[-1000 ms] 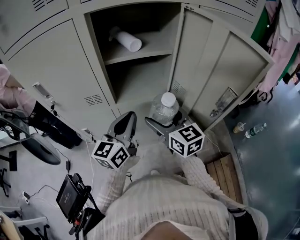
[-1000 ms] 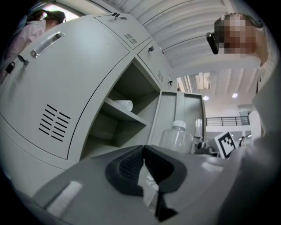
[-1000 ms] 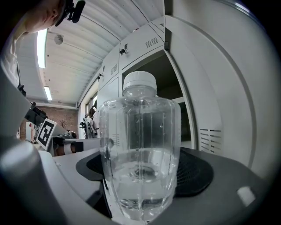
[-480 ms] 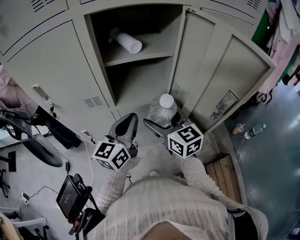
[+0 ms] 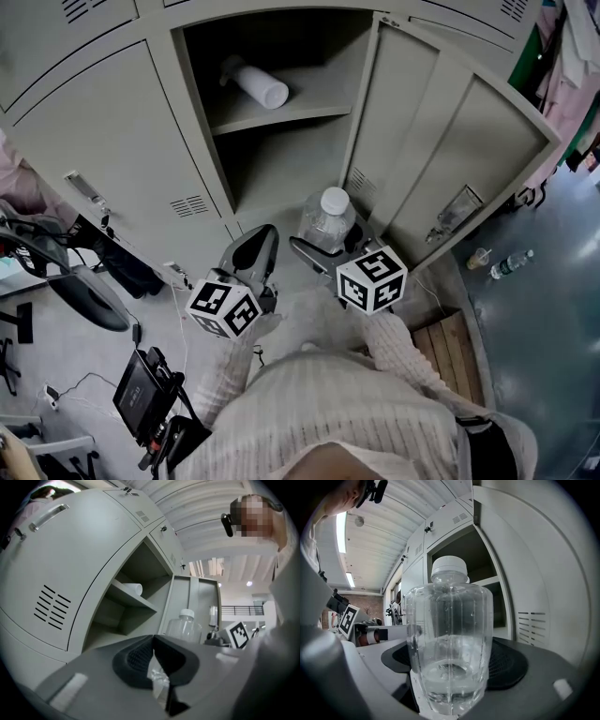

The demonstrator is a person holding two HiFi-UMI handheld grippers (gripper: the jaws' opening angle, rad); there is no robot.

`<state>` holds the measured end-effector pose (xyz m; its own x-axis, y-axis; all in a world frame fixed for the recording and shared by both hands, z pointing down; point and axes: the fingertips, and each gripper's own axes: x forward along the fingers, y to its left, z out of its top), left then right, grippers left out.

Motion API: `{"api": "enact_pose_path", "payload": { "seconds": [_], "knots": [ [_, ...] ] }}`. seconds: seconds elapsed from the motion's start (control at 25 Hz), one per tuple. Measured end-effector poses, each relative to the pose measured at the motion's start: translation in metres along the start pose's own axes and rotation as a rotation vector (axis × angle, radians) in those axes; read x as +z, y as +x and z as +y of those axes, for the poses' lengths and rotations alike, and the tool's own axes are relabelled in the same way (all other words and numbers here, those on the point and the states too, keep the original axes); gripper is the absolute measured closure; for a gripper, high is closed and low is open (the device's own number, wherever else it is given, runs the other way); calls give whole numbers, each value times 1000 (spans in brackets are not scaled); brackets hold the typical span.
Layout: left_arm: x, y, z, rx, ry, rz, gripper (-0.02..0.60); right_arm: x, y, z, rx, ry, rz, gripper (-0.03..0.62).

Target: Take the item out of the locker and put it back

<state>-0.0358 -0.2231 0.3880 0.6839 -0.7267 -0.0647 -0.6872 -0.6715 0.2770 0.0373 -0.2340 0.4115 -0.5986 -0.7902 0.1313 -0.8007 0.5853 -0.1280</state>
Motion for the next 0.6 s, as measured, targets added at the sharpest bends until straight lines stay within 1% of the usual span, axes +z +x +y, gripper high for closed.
{"api": "enact_pose_path", "payload": {
  "seconds": [0.16, 0.32, 0.4, 0.6],
  "knots": [
    [0, 1, 7, 12, 20, 11, 574, 0, 5, -2, -1, -2, 4, 152],
    [0, 3, 12, 19, 18, 9, 574, -1, 13, -4, -7, -4, 11, 152],
    [1, 5, 15, 25, 33, 8, 574, 0, 19, -7, -8, -4, 9, 151],
    [7, 11, 22, 31, 50, -1, 574, 8, 42, -12, 13, -22, 8, 151]
  ]
}}
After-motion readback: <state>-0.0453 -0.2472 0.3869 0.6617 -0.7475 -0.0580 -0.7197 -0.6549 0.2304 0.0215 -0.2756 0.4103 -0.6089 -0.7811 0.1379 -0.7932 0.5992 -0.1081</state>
